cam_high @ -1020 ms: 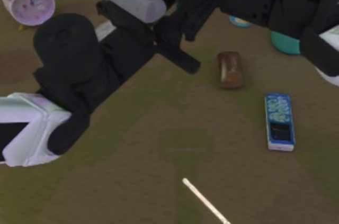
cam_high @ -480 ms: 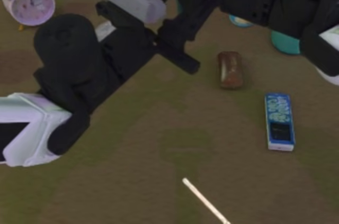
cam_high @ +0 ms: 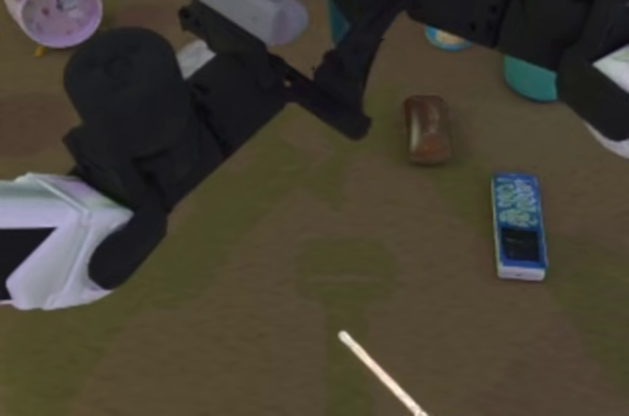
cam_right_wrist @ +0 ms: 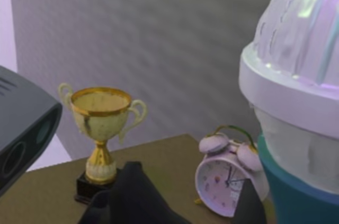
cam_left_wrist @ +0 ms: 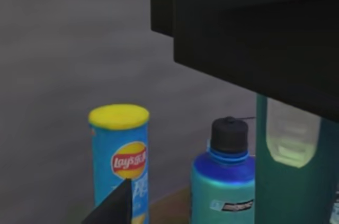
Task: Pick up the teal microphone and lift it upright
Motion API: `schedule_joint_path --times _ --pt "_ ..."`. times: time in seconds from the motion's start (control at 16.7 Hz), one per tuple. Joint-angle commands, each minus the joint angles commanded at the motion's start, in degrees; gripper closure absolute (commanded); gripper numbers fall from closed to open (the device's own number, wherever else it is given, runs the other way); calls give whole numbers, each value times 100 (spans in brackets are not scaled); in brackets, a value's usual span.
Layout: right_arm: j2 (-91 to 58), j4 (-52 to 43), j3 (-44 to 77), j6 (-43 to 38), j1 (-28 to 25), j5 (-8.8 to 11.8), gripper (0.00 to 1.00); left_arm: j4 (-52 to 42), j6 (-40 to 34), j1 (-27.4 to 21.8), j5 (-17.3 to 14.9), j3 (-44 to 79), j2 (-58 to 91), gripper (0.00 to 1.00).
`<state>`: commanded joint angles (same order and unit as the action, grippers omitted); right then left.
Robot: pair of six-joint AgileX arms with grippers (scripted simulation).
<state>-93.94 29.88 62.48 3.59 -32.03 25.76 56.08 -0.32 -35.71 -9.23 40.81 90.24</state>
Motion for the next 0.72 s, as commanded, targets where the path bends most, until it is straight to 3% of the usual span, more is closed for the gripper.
schedule_joint_path --times 0.24,0.6,0.72 --pt "83 -5 7 -4 67 16 100 -7 26 57 3 -147 -31 0" --pt "510 22 -402 -5 589 599 100 -42 5 364 -178 -1367 -1289 0" --pt "576 19 -483 16 685 703 100 -37 -2 411 -214 -1535 -1458 0"
